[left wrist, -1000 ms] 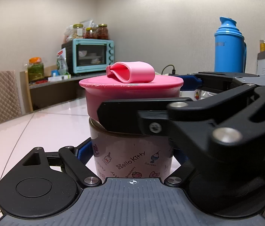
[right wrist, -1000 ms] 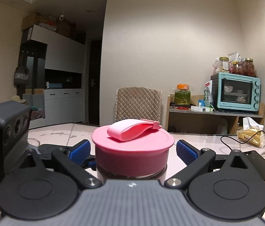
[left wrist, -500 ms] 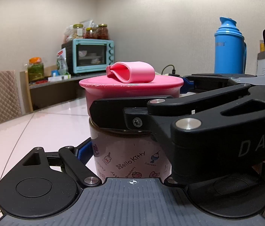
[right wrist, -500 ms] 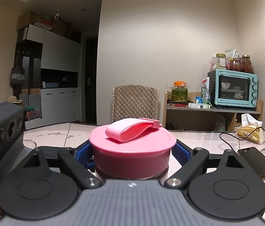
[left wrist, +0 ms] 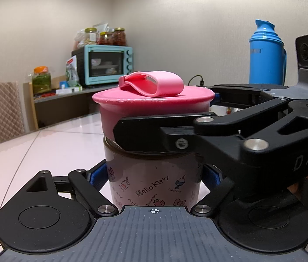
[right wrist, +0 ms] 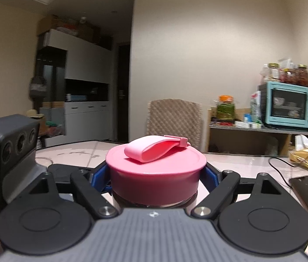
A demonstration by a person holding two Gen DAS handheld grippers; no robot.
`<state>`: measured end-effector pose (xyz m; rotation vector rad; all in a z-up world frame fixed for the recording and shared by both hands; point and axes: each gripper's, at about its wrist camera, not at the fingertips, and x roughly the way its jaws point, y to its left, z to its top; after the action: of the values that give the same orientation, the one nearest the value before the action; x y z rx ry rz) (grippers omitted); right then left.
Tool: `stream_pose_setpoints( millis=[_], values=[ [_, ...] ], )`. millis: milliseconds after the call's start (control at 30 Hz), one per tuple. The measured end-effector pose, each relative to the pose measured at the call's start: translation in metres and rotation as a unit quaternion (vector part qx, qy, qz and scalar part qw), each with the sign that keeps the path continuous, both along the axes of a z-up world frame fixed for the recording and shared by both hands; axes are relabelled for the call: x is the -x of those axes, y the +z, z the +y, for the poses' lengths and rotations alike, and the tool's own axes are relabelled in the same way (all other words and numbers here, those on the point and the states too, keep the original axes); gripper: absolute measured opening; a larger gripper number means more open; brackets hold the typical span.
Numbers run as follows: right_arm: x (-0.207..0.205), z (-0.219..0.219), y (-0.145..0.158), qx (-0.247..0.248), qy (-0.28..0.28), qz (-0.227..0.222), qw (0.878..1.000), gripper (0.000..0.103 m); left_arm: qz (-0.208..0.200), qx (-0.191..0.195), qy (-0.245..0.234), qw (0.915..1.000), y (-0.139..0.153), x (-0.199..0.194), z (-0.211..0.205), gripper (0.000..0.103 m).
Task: Unscrew bottle cap and pour
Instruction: 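Rotate the right gripper back and regrip the pink cap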
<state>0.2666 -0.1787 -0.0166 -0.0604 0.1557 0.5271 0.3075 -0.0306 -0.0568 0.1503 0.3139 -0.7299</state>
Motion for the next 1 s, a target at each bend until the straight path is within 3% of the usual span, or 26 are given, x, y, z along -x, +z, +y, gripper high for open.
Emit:
stream_pose_setpoints(
  millis=[467,800,1000],
  values=[
    [-0.015,-0.022,0.001,0.0,0.1,-0.009,0.995,0.085,0.0,0.0,0.0,1.0,0.0,0.0,0.001,0.09],
    [-0.038,-0.044,0.002,-0.016,0.196,0.0,0.98,0.085,0.0,0.0,0.0,1.0,0.0,-0.002,0.002,0.09],
    [-0.036,-0.046,0.004,-0.015,0.204,0.0,0.979,0.085,0.001,0.0,-0.001,1.0,0.0,-0.001,0.002,0.09]
  ],
)
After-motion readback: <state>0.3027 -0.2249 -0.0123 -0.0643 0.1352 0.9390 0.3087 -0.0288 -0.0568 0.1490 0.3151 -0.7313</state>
